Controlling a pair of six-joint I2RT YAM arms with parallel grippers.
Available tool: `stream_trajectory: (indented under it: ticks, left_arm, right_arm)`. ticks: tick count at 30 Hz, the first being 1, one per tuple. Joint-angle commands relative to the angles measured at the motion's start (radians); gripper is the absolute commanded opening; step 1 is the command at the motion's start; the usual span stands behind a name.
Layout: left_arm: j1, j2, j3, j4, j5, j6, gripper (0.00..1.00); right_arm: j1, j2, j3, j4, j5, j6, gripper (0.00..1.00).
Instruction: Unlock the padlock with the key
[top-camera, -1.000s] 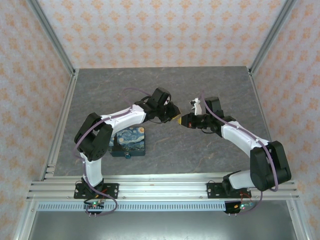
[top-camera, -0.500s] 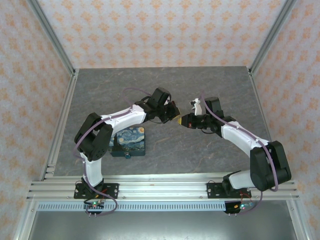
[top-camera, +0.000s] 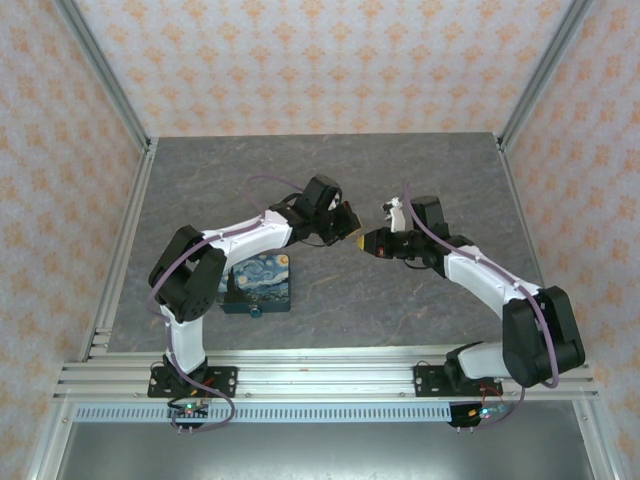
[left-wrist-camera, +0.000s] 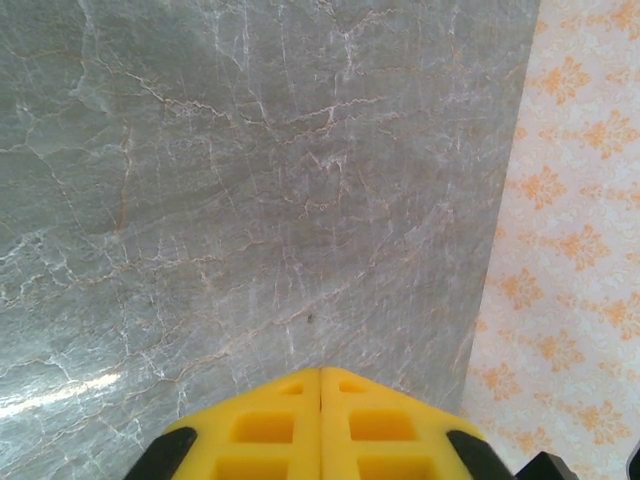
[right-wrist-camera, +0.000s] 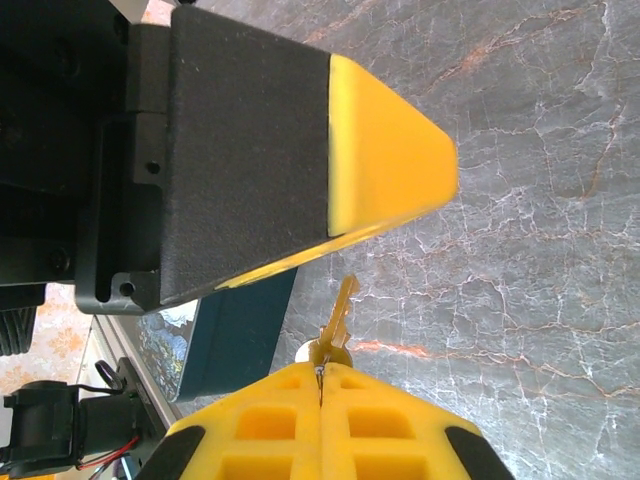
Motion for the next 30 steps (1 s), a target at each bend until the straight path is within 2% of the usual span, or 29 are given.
stream_trajectory:
  ticks: [1, 4, 5, 7, 16, 30]
  left_arm:
    - [-0.012, -0.058, -0.018, -0.009, -0.052, 0.009, 0.24]
    - [-0.012, -0.063, -0.019, -0.009, -0.05, 0.008, 0.42]
    - [-0.012, -0.065, -0.021, -0.005, -0.049, 0.004, 0.46]
    - [-0.013, -0.071, -0.027, 0.007, -0.049, -0.001, 0.47]
    - [-0.038, -0.081, -0.055, 0.055, -0.008, -0.012, 0.35]
    - [-0.054, -0.077, -0.085, 0.069, -0.022, -0.022, 0.13]
  right_arm:
    - [-0.006, -0.024, -0.012, 0.031, 0.005, -0.008, 0.0]
    - [-0.006, -0.024, -0.012, 0.032, 0.006, -0.009, 0.0]
    - [-0.005, -0.024, -0.012, 0.031, 0.005, -0.009, 0.0]
    - [-0.005, -0.024, -0.011, 0.031, 0.009, -0.011, 0.0]
    - [-0.007, -0.024, -0.012, 0.033, 0.017, -0.013, 0.0]
    - [-0.011, -0.025, -0.012, 0.029, 0.02, -0.016, 0.0]
